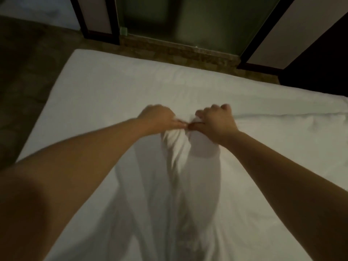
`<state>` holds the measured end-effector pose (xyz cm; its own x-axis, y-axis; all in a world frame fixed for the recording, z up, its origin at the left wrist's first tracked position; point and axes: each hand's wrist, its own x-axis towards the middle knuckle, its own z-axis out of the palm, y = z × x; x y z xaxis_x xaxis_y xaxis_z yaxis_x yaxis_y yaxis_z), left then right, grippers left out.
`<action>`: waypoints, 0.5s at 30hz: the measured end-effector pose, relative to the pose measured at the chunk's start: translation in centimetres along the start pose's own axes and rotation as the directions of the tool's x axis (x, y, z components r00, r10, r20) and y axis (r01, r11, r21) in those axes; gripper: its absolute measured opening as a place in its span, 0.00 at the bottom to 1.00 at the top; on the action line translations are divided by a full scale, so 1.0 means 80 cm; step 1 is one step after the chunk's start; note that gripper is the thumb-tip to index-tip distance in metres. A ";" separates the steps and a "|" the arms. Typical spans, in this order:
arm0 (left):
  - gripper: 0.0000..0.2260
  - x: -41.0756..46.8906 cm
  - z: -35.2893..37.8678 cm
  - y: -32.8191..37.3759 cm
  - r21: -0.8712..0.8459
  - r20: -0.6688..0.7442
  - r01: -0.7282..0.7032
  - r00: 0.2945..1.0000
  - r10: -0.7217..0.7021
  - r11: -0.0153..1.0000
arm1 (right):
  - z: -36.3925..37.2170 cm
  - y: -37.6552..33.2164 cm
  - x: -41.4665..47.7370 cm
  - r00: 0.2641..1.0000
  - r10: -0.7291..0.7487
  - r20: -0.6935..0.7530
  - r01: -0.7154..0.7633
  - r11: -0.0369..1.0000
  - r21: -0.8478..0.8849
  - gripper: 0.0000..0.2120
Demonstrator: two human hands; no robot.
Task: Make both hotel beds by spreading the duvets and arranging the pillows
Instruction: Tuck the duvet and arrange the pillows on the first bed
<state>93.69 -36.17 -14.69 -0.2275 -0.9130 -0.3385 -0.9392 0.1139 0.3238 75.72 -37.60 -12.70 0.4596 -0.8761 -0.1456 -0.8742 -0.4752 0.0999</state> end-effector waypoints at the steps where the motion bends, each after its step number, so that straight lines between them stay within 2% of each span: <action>1: 0.27 0.007 -0.009 -0.010 -0.022 -0.012 0.072 0.997 -0.072 0.997 | -0.004 -0.006 0.006 0.997 0.033 -0.072 -0.033 0.999 0.005 0.18; 3: 0.25 0.011 -0.002 -0.029 0.031 0.030 0.185 0.982 -0.186 0.982 | 0.005 -0.024 0.005 0.995 0.089 -0.051 -0.087 0.995 0.046 0.24; 5: 0.22 0.006 0.037 -0.043 0.047 0.100 0.264 0.958 -0.268 0.963 | 0.032 -0.046 -0.014 0.998 0.043 0.055 -0.044 0.999 0.016 0.33; 7: 0.20 0.002 0.075 -0.041 -0.040 0.109 0.361 0.928 -0.356 0.932 | 0.059 -0.059 -0.044 0.987 0.022 0.156 -0.024 1.000 0.007 0.34; 10: 0.18 -0.004 0.096 -0.016 -0.178 0.007 0.450 0.890 -0.456 0.875 | 0.079 -0.059 -0.082 0.964 0.070 0.258 -0.075 0.997 0.009 0.32; 12: 0.24 -0.022 0.097 0.014 -0.187 -0.044 0.429 0.895 -0.443 0.884 | 0.080 -0.055 -0.103 0.952 0.147 0.268 -0.150 0.989 -0.012 0.30; 15: 0.30 -0.061 0.088 0.058 -0.090 -0.073 0.303 0.948 -0.309 0.949 | 0.058 -0.053 -0.130 0.946 0.234 0.223 -0.234 0.972 -0.028 0.29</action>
<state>88.62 -28.40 -17.77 0.0938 -0.9296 -0.3564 -0.9370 -0.2034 0.2841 73.90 -26.14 -16.17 0.1953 -0.9222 -0.3337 -0.9528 -0.2591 0.1584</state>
